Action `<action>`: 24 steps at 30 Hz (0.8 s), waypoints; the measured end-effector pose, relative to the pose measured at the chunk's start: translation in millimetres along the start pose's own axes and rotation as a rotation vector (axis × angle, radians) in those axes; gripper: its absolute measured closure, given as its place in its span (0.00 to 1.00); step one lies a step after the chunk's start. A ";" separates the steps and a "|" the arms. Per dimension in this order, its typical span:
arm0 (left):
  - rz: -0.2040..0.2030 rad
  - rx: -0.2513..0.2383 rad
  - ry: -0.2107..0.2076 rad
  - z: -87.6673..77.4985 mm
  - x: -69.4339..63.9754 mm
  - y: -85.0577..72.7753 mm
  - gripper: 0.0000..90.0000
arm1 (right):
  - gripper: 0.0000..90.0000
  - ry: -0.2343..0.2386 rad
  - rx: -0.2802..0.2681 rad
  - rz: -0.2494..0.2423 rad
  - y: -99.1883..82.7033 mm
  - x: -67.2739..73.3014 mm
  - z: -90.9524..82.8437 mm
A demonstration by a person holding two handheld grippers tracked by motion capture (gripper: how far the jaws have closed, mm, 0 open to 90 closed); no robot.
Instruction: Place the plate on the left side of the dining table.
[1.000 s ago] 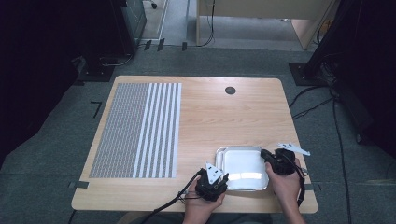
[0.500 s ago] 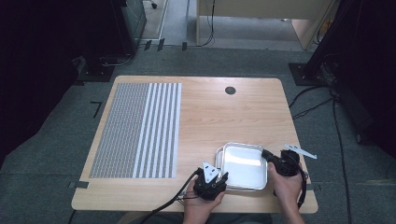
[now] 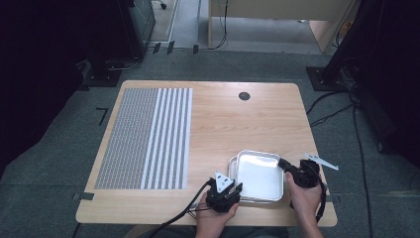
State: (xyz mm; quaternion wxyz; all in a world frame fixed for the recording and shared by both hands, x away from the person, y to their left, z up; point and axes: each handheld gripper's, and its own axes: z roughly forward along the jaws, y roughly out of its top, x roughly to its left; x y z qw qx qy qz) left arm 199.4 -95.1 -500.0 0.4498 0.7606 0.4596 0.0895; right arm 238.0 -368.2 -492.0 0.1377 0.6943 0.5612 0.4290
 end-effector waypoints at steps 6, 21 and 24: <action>0.000 0.004 -0.003 -2.7 2.2 2.1 0.83 | 0.97 -0.005 -0.008 0.005 -0.4 3.5 -2.8; -0.017 0.006 0.024 -9.7 13.7 7.4 0.90 | 0.99 0.007 -0.003 0.025 -0.2 15.5 -2.0; -0.023 0.010 0.018 -10.9 16.3 7.4 0.91 | 0.99 0.007 0.000 0.025 0.1 18.2 -0.8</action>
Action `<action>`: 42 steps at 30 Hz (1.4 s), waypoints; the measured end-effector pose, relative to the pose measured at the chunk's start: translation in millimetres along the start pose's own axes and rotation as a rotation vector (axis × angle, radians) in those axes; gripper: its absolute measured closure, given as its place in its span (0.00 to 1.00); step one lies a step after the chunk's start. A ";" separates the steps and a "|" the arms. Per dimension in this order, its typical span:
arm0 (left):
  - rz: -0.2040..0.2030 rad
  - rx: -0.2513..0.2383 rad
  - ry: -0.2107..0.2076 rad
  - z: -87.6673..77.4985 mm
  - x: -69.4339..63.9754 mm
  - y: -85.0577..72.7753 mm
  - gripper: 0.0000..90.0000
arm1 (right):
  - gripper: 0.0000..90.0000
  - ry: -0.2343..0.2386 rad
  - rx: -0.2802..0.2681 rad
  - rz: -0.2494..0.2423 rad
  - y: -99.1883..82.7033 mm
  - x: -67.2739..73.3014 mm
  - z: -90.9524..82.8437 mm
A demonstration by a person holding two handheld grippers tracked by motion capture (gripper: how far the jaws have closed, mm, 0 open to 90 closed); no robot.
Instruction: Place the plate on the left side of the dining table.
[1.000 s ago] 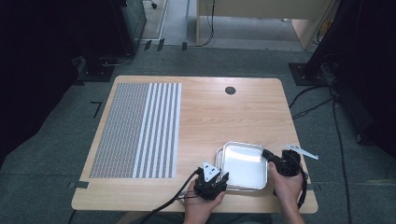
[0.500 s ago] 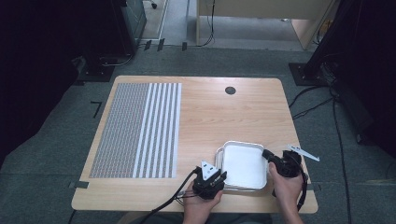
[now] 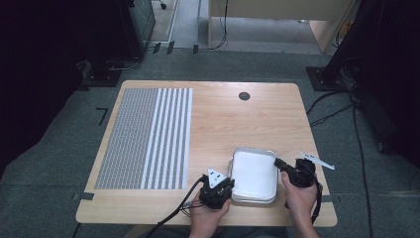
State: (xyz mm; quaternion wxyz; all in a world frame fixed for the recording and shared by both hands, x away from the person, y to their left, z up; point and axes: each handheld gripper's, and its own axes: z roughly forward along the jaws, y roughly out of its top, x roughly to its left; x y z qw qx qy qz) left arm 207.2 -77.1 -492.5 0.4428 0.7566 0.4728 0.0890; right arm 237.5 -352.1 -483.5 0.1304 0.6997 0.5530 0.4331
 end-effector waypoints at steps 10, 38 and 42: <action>-0.049 0.018 -0.050 -0.4 13.8 1.3 0.92 | 0.99 -0.005 0.007 -0.027 2.1 7.9 4.0; -0.098 0.062 -0.092 -3.9 29.7 11.0 0.95 | 0.98 0.013 0.013 -0.096 10.6 14.8 9.7; -0.102 0.064 -0.096 -5.3 33.0 12.4 0.96 | 0.99 0.026 0.023 -0.107 11.1 15.6 10.4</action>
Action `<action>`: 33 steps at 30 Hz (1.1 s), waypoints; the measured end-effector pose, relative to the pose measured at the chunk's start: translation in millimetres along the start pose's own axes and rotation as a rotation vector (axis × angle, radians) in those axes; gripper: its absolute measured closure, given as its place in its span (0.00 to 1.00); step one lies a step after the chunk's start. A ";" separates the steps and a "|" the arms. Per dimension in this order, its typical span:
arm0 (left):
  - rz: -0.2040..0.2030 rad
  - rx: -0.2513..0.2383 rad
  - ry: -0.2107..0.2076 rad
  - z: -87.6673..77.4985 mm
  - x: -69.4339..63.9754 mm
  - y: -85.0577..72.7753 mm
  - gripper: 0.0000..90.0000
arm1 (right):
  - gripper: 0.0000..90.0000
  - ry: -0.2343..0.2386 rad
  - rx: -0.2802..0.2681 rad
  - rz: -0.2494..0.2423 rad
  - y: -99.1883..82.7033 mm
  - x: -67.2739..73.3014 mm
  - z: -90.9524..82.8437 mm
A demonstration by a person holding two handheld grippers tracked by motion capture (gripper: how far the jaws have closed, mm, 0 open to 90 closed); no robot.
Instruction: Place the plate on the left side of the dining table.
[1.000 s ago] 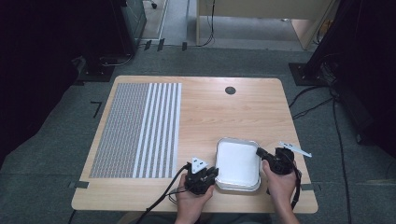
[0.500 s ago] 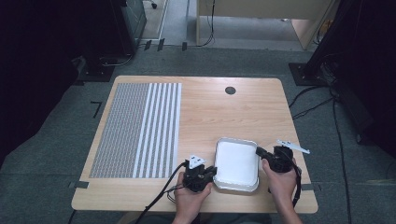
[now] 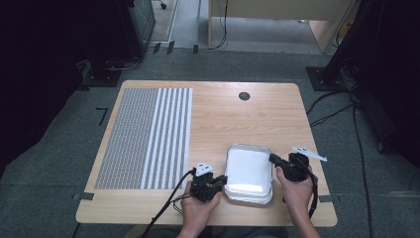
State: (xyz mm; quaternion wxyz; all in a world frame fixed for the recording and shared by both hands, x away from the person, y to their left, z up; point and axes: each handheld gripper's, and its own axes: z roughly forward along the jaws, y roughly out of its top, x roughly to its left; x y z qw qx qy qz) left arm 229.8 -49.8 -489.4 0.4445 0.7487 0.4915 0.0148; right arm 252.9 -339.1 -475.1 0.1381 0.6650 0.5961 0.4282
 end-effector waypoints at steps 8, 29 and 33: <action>-0.014 -0.015 0.002 -8.0 6.1 4.5 0.97 | 0.99 0.000 0.019 0.003 1.7 6.6 -1.1; -0.039 -0.050 0.012 -33.7 28.2 12.7 0.97 | 0.99 0.007 0.022 -0.040 16.5 43.0 8.6; -0.050 -0.050 0.017 -38.0 34.3 13.1 0.97 | 0.99 0.010 0.030 -0.044 17.8 49.4 14.3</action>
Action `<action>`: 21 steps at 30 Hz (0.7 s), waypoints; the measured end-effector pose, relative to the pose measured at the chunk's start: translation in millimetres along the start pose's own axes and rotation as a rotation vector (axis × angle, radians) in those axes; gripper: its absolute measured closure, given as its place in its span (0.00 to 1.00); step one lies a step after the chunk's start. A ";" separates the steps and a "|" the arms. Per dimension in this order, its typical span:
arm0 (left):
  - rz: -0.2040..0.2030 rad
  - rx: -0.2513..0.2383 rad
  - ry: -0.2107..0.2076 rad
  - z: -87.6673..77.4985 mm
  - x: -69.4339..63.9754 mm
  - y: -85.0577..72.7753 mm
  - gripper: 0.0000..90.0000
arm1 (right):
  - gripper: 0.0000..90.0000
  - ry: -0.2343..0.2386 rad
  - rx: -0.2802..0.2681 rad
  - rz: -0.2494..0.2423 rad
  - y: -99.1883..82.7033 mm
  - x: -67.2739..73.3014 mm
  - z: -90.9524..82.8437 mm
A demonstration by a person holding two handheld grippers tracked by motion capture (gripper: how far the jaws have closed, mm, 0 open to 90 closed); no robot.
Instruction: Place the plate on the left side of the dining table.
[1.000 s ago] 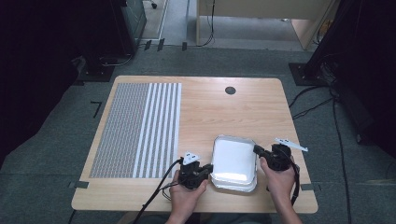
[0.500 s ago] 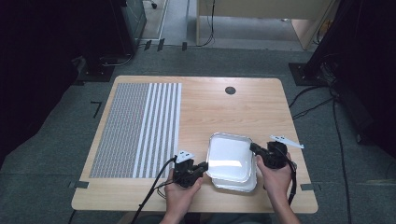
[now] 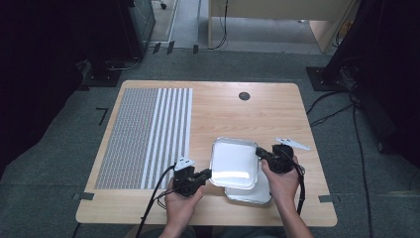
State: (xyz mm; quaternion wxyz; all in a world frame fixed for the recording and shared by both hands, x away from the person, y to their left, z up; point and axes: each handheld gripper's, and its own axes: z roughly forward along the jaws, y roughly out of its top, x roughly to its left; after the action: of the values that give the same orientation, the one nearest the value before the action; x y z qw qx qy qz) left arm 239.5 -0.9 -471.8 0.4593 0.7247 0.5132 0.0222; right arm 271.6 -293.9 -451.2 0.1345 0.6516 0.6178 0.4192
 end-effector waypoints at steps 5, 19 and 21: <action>-0.019 -0.003 0.008 -11.0 13.1 2.8 0.97 | 0.99 0.012 0.024 -0.018 4.3 15.2 11.2; -0.041 -0.046 0.052 -41.6 45.5 8.2 0.97 | 0.99 0.038 0.055 -0.030 13.8 59.8 36.2; -0.043 -0.053 0.060 -47.2 51.8 10.1 0.97 | 0.99 0.035 0.059 -0.041 15.6 68.9 42.1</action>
State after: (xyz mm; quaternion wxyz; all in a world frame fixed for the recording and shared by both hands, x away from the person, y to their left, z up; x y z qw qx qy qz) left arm 247.6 68.5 -460.4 0.4632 0.6999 0.5416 0.0478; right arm 304.5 -219.4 -440.0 0.1131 0.6352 0.6452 0.4093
